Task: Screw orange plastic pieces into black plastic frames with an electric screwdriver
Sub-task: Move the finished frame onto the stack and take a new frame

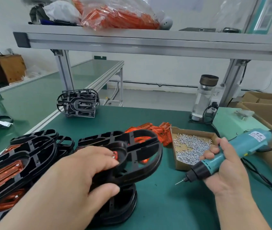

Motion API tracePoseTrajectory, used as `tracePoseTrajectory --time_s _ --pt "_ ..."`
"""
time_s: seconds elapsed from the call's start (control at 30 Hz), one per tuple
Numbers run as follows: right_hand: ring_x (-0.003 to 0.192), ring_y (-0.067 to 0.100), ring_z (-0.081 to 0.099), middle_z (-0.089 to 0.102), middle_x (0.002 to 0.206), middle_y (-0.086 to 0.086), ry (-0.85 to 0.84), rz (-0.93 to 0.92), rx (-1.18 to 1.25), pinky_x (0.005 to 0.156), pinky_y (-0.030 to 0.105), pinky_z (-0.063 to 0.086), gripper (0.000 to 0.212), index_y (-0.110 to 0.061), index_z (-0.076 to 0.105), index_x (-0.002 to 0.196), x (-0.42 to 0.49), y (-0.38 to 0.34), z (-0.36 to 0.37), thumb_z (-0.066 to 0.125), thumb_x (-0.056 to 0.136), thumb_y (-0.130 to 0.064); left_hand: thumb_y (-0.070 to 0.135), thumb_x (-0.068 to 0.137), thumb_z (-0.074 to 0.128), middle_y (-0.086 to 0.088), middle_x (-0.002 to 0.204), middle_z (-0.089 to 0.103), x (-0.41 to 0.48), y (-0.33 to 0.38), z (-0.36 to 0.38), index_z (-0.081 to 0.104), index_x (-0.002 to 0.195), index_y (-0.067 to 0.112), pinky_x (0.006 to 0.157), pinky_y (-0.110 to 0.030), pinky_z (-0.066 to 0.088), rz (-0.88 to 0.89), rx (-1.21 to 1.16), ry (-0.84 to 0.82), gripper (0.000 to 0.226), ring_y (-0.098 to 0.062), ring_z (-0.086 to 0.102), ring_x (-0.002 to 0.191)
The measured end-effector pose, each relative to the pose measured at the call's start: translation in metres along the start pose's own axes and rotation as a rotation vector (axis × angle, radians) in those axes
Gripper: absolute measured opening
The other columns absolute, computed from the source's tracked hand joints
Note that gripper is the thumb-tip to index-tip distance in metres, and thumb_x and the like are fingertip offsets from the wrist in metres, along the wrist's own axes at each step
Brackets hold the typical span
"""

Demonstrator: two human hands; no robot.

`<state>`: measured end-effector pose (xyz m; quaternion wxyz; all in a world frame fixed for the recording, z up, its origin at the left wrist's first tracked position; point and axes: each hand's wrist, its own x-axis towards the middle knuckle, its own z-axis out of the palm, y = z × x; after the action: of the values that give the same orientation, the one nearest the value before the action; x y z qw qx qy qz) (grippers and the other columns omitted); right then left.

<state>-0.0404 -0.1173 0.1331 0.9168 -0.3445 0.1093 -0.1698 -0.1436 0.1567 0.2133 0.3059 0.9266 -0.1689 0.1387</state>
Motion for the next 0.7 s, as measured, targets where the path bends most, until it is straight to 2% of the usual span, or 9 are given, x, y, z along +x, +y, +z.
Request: tracePoseTrajectory --time_s 0.07,0.17,0.27,0.33,0.37,0.43,0.5,0.6,0.7 --pt "0.044 0.003 0.043 0.046 0.057 -0.011 0.006 -0.008 -0.015 0.052 0.018 0.041 0.012 -0.023 0.049 0.088 0.000 0.002 0.001 0.058 0.095 -0.028 0.052 0.050 0.066 0.046 0.116 0.044 -0.001 -0.015 0.001 0.066 0.084 0.052 0.070 -0.005 0.035 0.009 0.081 -0.030 0.033 0.023 0.045 0.101" --pt "0.043 0.004 0.043 0.046 0.056 -0.010 0.017 -0.012 -0.030 0.055 0.020 0.040 0.013 -0.023 0.048 0.087 0.000 0.003 0.003 0.056 0.097 -0.027 0.057 0.046 0.062 0.053 0.119 0.034 -0.006 -0.020 0.007 0.052 0.064 0.070 0.072 -0.004 0.034 -0.044 0.087 -0.076 0.025 0.027 0.038 0.106" --pt "0.042 0.003 0.043 0.046 0.055 -0.010 0.016 -0.003 -0.032 0.054 0.019 0.039 0.015 -0.023 0.048 0.085 -0.001 0.003 0.003 0.055 0.097 -0.027 0.059 0.046 0.059 0.062 0.117 0.016 -0.010 -0.030 0.011 0.041 0.055 0.077 0.072 -0.003 0.036 -0.058 0.108 -0.101 0.027 0.029 0.042 0.099" --pt "0.042 0.004 0.042 0.045 0.055 -0.010 0.012 0.007 -0.022 0.053 0.018 0.039 0.015 -0.023 0.047 0.084 -0.001 0.003 0.003 0.055 0.097 -0.027 0.060 0.051 0.055 0.065 0.114 0.002 -0.012 -0.033 0.014 0.043 0.057 0.072 0.078 0.001 0.033 -0.111 0.130 -0.181 0.017 0.028 0.042 0.094" --pt "0.042 0.004 0.042 0.045 0.055 -0.010 0.012 0.012 -0.018 0.052 0.018 0.039 0.015 -0.023 0.047 0.085 -0.001 0.002 0.003 0.055 0.097 -0.027 0.063 0.055 0.054 0.065 0.114 0.005 -0.012 -0.035 0.015 0.046 0.064 0.070 0.079 0.004 0.031 -0.113 0.164 -0.212 0.014 0.028 0.040 0.094" --pt "0.042 0.004 0.042 0.045 0.056 -0.010 0.015 0.017 -0.017 0.051 0.018 0.039 0.015 -0.023 0.047 0.085 0.000 0.002 0.002 0.056 0.096 -0.026 0.064 0.068 0.060 0.060 0.111 0.026 -0.014 -0.041 0.020 0.051 0.090 0.065 0.080 0.006 0.028 -0.091 0.223 -0.217 0.024 0.026 0.039 0.095" --pt "0.042 0.005 0.042 0.045 0.056 -0.009 0.015 0.017 -0.032 0.050 0.018 0.039 0.015 -0.023 0.047 0.085 0.000 0.003 0.002 0.057 0.096 -0.026 0.058 0.078 0.062 0.055 0.107 0.024 -0.015 -0.047 0.022 0.051 0.106 0.060 0.078 0.007 0.025 -0.104 0.275 -0.241 0.031 0.023 0.038 0.097" --pt "0.042 0.005 0.043 0.046 0.056 -0.009 0.017 0.017 -0.056 0.051 0.019 0.039 0.014 -0.023 0.048 0.086 0.000 0.005 0.002 0.057 0.096 -0.026 0.057 0.078 0.063 0.054 0.107 0.021 -0.016 -0.053 0.024 0.048 0.103 0.062 0.076 0.007 0.023 -0.130 0.301 -0.270 0.030 0.021 0.035 0.100" --pt "0.042 0.005 0.043 0.046 0.055 -0.009 0.016 0.023 -0.070 0.050 0.019 0.040 0.015 -0.023 0.048 0.085 -0.001 0.006 0.003 0.058 0.096 -0.026 0.055 0.076 0.067 0.053 0.104 0.020 -0.018 -0.056 0.024 0.041 0.089 0.066 0.087 0.002 0.025 -0.138 0.287 -0.258 0.031 0.018 0.035 0.106"
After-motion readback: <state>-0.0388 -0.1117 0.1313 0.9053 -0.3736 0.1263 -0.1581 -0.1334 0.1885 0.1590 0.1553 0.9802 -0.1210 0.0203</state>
